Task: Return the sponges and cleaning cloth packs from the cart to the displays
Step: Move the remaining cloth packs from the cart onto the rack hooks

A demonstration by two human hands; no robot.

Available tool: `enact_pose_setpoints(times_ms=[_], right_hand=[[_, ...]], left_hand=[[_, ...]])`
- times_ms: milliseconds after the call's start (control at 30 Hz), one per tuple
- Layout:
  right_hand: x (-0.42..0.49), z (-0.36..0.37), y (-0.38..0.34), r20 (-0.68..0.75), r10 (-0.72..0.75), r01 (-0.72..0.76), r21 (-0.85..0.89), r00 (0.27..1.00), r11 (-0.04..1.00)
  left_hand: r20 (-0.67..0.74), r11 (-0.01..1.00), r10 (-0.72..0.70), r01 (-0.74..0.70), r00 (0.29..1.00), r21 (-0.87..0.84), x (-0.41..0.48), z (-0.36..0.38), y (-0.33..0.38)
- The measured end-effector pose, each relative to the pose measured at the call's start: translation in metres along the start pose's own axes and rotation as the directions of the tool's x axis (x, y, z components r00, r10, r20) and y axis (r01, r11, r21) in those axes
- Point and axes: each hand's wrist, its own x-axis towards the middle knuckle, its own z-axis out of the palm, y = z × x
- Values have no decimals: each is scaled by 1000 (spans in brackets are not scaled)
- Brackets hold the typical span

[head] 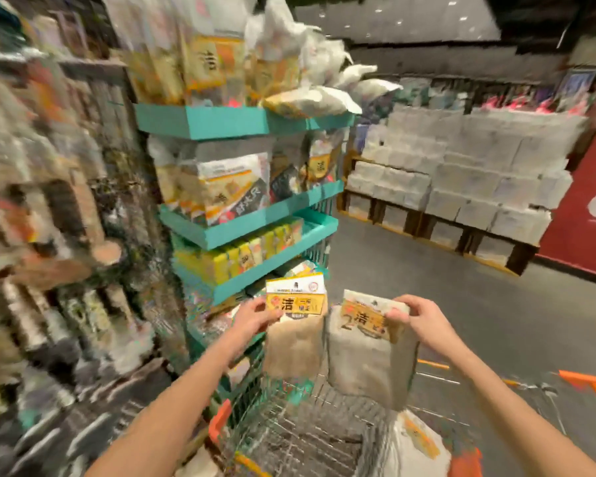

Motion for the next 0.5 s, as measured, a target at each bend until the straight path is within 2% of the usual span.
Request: enact_pose_setpoints(times_ms=[267, 400, 500], right_hand=[[12, 100, -144, 221, -219, 201, 103, 950, 974], [14, 190, -220, 347, -290, 248, 163, 892, 955], [13, 263, -276, 420, -347, 288, 198, 839, 937]], left_hand=[[-169, 997, 30, -41, 985, -63, -85, -167, 23], [-290, 987, 16, -62, 957, -150, -131, -270, 14], [-390, 990, 3, -58, 921, -131, -165, -351, 1]])
